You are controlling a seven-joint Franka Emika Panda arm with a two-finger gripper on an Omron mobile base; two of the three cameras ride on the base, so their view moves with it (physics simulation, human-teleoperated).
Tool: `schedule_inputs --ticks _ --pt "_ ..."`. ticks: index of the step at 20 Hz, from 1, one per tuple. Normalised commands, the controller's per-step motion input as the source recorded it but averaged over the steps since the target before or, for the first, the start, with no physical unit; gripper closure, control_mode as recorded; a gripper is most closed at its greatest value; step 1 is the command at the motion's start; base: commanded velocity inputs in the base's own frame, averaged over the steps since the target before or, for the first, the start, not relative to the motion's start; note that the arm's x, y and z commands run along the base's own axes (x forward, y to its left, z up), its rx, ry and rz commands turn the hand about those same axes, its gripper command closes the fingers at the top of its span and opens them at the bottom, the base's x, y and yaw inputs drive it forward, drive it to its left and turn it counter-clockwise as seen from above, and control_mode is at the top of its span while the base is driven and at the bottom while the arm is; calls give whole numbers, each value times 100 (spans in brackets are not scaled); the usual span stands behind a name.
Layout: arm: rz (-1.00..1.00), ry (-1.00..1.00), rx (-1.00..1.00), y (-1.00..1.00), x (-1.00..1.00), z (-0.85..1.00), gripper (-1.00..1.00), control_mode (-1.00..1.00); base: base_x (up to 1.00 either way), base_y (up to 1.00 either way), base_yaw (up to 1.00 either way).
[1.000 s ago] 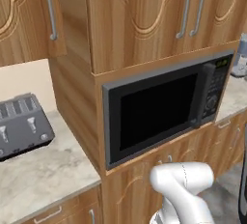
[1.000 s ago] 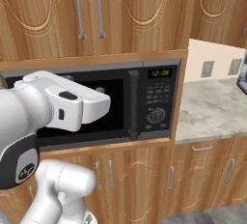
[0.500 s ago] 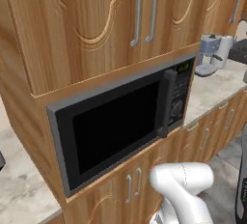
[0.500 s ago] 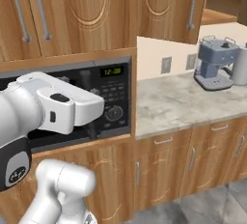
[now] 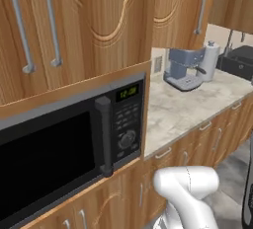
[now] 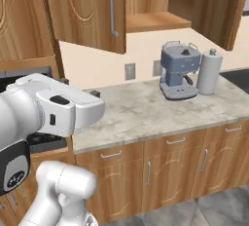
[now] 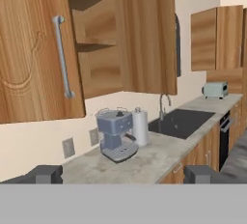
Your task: Close all open cabinet doors.
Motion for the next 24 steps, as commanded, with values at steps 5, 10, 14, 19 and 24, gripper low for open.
schedule_inputs --ticks 5,10,14,19,24 --pt "0 0 0 0 0 0 -100 100 39 -100 30" --pt "0 0 0 0 0 0 -100 100 58 -94 47" --pt "0 0 0 0 0 0 -100 100 61 -48 56" --pt "0 0 0 0 0 0 -100 100 54 4 30" --pt "0 0 0 0 0 0 -100 100 17 49 15"
